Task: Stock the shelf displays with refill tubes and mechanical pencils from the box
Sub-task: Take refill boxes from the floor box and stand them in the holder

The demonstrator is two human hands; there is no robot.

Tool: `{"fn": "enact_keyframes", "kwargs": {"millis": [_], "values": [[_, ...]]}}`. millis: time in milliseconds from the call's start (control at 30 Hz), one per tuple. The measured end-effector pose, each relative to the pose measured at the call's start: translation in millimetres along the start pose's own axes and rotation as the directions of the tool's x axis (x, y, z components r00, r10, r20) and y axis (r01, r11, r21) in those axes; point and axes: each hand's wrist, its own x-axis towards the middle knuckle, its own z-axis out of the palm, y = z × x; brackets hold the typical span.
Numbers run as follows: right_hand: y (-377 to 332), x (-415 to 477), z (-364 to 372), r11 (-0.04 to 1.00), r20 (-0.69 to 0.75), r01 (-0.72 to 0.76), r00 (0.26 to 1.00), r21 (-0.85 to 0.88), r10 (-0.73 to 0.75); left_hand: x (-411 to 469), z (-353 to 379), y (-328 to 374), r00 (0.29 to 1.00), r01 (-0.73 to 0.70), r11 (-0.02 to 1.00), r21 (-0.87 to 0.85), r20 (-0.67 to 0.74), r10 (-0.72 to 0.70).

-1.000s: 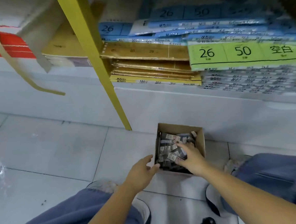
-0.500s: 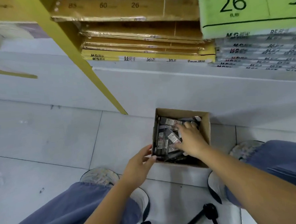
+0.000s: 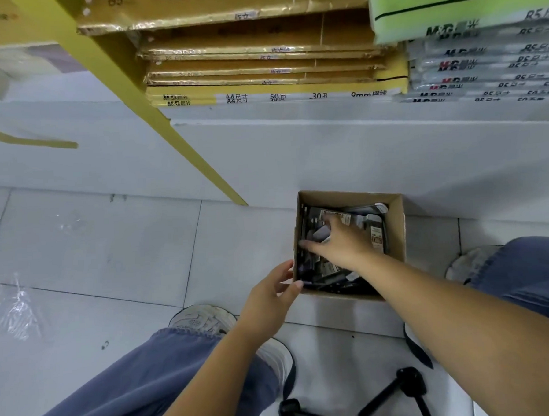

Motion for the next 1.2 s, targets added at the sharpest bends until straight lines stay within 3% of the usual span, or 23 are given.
{"fn": "enact_keyframes", "kwargs": {"millis": [133, 333, 967, 1200], "values": [[-4.7, 2.5, 0.0, 0.961, 0.060, -0.050, 0.998, 0.272, 0.035, -0.2, -0.3, 0.8, 1.000, -0.002, 1.000, -0.013, 0.008, 0.002], [-1.2, -5.5, -6.6, 0.875, 0.150, -0.038, 0.988, 0.483, -0.041, -0.8, -0.4, -0.2, 1.000, -0.002, 1.000, -0.028, 0.016, 0.002], [8.0, -31.8, -57.0, 0.770, -0.002, 0.114, 0.989, 0.628, -0.145, 0.3, -1.2, 4.4, 1.000, -0.005, 0.998, -0.059, -0.001, 0.005], [-5.1, -58.4, -89.3, 0.745, -0.051, 0.230, 0.966, 0.626, -0.255, -9.2, -14.1, 43.3, 0.968, -0.172, 0.984, 0.045, -0.175, 0.177]]}}
